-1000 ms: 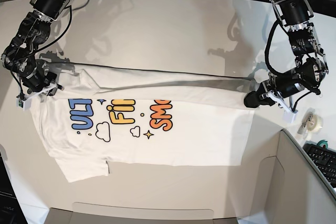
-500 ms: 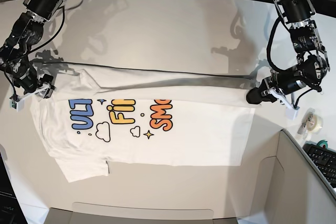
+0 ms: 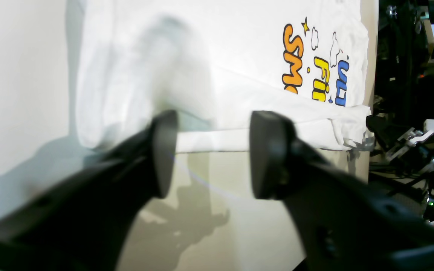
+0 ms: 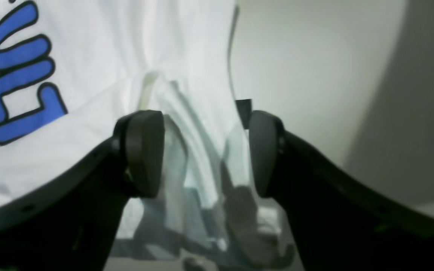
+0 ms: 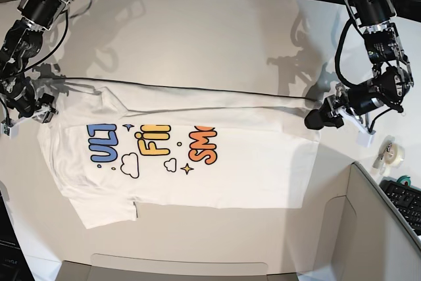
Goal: Layout the t-shirt on the table in an organized manner, then fold the t-shirt properly
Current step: 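Lift the shoulder edge with both grippers and fold it over the shirt, then hold the folded edge taut with both grippers, stretching it apart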
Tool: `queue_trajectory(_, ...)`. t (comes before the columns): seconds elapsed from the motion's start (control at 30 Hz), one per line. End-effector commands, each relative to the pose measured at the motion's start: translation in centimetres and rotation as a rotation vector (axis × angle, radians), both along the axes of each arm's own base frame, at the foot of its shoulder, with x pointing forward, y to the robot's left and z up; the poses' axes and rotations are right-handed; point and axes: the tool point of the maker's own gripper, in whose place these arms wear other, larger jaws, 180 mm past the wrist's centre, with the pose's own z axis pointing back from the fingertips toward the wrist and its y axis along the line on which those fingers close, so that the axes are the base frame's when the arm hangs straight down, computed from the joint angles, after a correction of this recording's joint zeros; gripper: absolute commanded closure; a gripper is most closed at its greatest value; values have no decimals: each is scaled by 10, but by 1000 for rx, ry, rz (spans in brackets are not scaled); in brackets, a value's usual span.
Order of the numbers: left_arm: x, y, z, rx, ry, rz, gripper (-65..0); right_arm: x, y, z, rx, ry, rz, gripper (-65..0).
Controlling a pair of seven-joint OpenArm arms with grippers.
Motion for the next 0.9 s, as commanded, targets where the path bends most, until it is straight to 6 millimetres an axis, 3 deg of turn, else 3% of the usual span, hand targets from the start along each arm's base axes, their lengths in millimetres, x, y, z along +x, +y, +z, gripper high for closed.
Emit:
queue_trajectory(0.0, 10, 6, 18, 3, -51, 6, -330, 10, -9, 21, -27, -61, -5, -359)
queue_trajectory(0.2, 9, 15, 20, 24, -49, 13, -330, 12, -22, 33, -54, -77, -15, -360)
queue_trajectory(0.4, 9, 17, 20, 26, -53, 19, -330, -2, -61, 75, -105, -185, -128, -360)
queue_trajectory(0.5, 8, 16, 20, 26, -50, 18, -330, -19, -76, 94, -93, -247, -199, -361)
queue_trajectory(0.67, -2, 16, 10, 28, -22, 18, -330, -78, -85, 74, 110, -239, -344, -364)
queue_trajectory(0.73, -2, 16, 10, 28, -22, 18, -330, -104, -80, 56, 194, -210, -384, -399)
queue_trajectory(0.87, -2, 16, 9, 29, -20, 17, -330, -127, -59, 34, 290, -195, -369, -494)
